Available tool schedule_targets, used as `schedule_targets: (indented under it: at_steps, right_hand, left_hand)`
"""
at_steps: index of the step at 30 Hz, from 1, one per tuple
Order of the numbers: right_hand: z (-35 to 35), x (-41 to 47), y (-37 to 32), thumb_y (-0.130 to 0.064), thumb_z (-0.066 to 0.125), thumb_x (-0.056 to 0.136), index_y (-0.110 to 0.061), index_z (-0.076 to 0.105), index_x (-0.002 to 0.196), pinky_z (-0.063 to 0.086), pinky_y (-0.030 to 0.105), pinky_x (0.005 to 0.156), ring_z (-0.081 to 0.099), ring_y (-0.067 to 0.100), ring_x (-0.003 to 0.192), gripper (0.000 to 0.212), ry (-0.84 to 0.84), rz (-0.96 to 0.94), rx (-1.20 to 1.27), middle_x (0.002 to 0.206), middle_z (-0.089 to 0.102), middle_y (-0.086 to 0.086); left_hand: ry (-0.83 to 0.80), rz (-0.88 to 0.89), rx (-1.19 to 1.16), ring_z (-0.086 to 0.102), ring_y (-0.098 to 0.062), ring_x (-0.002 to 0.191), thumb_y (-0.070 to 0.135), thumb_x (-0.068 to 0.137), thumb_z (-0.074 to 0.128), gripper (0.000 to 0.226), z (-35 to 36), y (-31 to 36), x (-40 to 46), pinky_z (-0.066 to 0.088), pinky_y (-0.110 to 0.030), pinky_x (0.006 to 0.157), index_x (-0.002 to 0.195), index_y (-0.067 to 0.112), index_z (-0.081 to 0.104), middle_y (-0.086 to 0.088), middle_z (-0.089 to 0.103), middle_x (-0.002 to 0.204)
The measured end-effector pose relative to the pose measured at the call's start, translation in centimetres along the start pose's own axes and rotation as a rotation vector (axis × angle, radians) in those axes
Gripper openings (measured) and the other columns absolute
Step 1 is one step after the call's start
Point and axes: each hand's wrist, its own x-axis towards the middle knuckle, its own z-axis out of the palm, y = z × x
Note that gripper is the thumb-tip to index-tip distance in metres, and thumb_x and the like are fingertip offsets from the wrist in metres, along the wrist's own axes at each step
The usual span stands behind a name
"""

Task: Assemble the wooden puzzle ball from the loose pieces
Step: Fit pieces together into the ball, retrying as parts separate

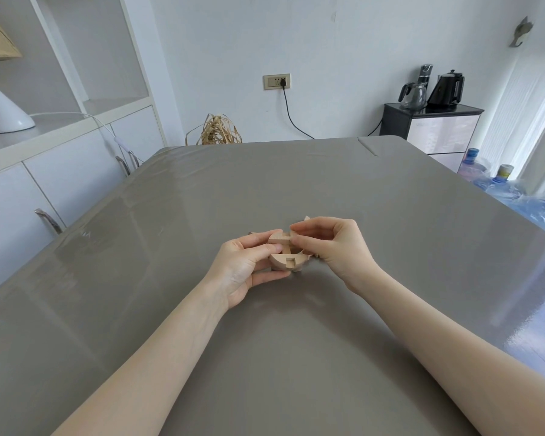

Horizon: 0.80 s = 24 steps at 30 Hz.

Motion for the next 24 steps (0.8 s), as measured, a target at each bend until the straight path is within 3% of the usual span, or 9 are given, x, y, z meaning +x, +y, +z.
schedule_targets:
  at_steps: [4, 7, 12, 18, 24]
  right_hand:
    - [-0.04, -0.09, -0.34, -0.019, 0.072, 0.082, -0.019, 0.072, 0.100, 0.048, 0.020, 0.063, 0.063, 0.010, 0.073, 0.018, -0.009, -0.038, -0.048, 0.088, 0.073, -0.004]
    - [-0.17, -0.21, -0.69, -0.019, 0.071, 0.083, -0.019, 0.073, 0.093, 0.043, 0.015, 0.057, 0.052, 0.011, 0.067, 0.010, -0.031, -0.115, -0.100, 0.074, 0.064, -0.016]
    - [0.02, -0.35, -0.74, -0.013, 0.071, 0.081, -0.020, 0.076, 0.081, 0.039, 0.026, 0.064, 0.042, 0.016, 0.067, 0.008, -0.132, -0.172, -0.202, 0.073, 0.057, -0.016]
    - [0.21, -0.26, -0.55, -0.013, 0.069, 0.079, -0.023, 0.076, 0.074, 0.034, 0.030, 0.065, 0.035, 0.015, 0.064, 0.013, -0.139, -0.161, -0.257, 0.072, 0.047, -0.011]
    - [0.32, -0.17, -0.46, -0.026, 0.067, 0.073, -0.028, 0.076, 0.072, 0.038, 0.033, 0.070, 0.038, 0.017, 0.067, 0.009, -0.148, -0.167, -0.243, 0.070, 0.048, -0.013]
  left_hand:
    - [0.013, -0.016, -0.033, 0.072, -0.026, 0.074, -0.003, 0.086, 0.061, 0.023, -0.05, 0.04, 0.11, 0.060, -0.035, 0.064, 0.105, 0.005, 0.068, -0.014, 0.073, 0.087]
    - [0.021, -0.022, -0.053, 0.072, -0.027, 0.077, -0.004, 0.086, 0.060, 0.023, -0.17, 0.06, 0.21, 0.060, -0.035, 0.063, 0.104, 0.005, 0.069, -0.014, 0.073, 0.089]
    - [0.037, -0.021, -0.070, 0.072, -0.025, 0.074, -0.003, 0.086, 0.060, 0.018, -0.31, 0.09, 0.22, 0.059, -0.032, 0.061, 0.096, 0.008, 0.071, -0.011, 0.073, 0.081]
    - [0.052, -0.016, -0.089, 0.072, -0.027, 0.080, -0.003, 0.086, 0.059, 0.021, -0.24, 0.27, 0.11, 0.059, -0.032, 0.062, 0.103, 0.002, 0.069, -0.016, 0.072, 0.094]
    - [0.078, -0.003, -0.098, 0.072, -0.029, 0.084, -0.004, 0.085, 0.059, 0.027, -0.18, 0.22, 0.10, 0.059, -0.033, 0.063, 0.111, -0.002, 0.066, -0.021, 0.071, 0.102]
